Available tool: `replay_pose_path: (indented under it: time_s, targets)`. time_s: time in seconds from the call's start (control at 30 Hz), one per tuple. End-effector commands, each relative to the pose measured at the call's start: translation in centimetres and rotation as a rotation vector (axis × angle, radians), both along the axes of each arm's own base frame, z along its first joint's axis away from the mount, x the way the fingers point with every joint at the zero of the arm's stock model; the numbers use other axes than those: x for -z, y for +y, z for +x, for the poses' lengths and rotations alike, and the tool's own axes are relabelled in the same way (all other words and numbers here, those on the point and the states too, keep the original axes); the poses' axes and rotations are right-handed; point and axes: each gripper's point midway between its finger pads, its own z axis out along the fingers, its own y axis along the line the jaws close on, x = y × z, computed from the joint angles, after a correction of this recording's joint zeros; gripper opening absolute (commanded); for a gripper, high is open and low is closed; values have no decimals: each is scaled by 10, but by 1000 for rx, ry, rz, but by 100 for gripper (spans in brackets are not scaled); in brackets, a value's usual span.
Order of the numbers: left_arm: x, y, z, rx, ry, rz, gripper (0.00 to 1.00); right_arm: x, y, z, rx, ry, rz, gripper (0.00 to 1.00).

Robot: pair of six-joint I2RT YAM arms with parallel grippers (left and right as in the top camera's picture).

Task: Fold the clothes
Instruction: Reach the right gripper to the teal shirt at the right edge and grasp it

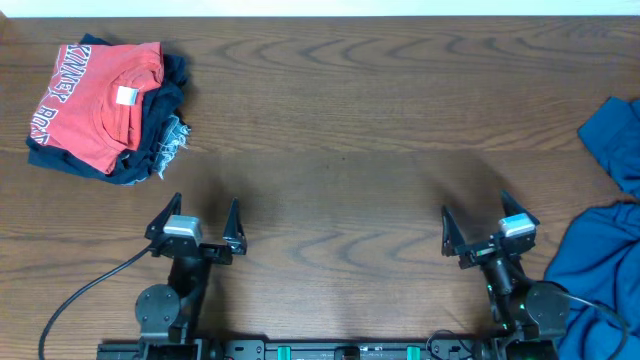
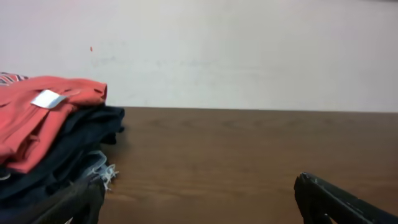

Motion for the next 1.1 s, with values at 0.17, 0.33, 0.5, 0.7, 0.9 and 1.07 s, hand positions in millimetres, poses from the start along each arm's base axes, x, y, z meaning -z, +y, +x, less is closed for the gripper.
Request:
replay_pose_path:
  time_s: [0.17,0.33,0.5,0.7,0.9,1.07]
  targets:
    - [-49,10,-9,-55,122,-32,98,-38,12,1,-74,133,74,99]
    - [-55,9,5,-57,327,-22,98,-38,27,18,-145,354,81,99]
    - [-60,7,24,-52,543,-13,98,-34,32,44,-155,636,91,99]
    - [-67,7,42,-55,727,-4,98,-19,33,67,-147,944,76,99]
    - [-58,4,50,-30,787,21,98,6,52,64,-283,1088,88,99]
    - [-54,0,53,-6,802,13,98,32,-3,90,121,1184,113,99]
